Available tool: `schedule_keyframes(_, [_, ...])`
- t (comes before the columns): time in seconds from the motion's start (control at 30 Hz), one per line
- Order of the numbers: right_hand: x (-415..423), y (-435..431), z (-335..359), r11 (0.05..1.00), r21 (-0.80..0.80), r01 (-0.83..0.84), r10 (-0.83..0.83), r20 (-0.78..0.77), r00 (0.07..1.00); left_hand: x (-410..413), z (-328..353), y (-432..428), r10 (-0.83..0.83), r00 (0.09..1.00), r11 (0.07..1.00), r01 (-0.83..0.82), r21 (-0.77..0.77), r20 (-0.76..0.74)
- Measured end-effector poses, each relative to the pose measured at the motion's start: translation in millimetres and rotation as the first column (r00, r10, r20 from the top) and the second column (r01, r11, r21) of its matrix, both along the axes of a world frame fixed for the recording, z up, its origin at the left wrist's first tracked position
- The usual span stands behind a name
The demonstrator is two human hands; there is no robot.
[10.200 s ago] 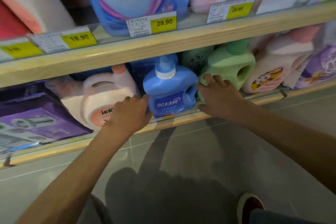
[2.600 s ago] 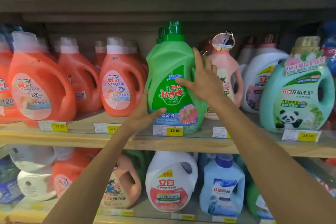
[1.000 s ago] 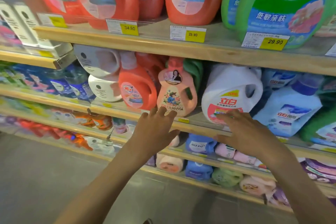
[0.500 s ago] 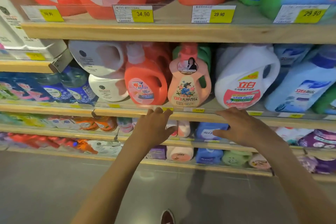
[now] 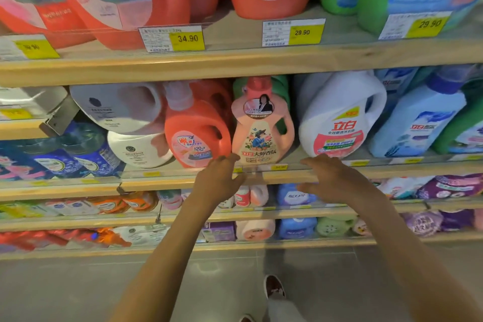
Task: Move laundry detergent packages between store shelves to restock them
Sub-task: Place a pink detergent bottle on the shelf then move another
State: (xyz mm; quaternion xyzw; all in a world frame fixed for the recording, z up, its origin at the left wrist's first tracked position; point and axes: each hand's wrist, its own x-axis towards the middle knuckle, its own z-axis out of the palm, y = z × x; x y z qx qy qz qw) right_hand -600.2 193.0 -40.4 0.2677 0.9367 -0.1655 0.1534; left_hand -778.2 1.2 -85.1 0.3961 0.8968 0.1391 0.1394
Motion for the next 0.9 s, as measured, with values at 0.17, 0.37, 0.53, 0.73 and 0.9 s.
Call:
schedule_keyframes(0.17, [-33.1,22.8,1.3,0.999,0.037,-0.003,0.007,-0.129,0.992,-19.0,-8.8,25.1,0.099,0.992,0.972,-0.114,0.206,0.085])
schedule_keyframes(0.37, [-75.9,45.4,4.3,1.000,0.030,-0.002,0.011,-0.276,0.961,-44.5,-40.1,53.7,0.205,0.922,0.880,-0.321,0.350,0.330])
schedule_keyframes(0.53, [-101.2,55.7,-5.5,0.999,0.023,0.024,-0.017,-0.282,0.959,-45.8,-62.7,78.0,0.234,0.911,0.814,-0.375,0.444,0.340])
schedule_keyframes(0.73, [-122.4,72.9,-29.0,0.999,-0.053,0.006,-0.026,-0.379,0.925,-49.4,-75.6,92.5,0.262,0.941,0.841,-0.332,0.427,0.216])
schedule_keyframes(0.9, [-127.4,77.5,-46.6,0.994,-0.107,-0.010,-0.038,-0.439,0.898,-47.8,-84.6,100.1,0.237,0.946,0.808,-0.317,0.497,0.219])
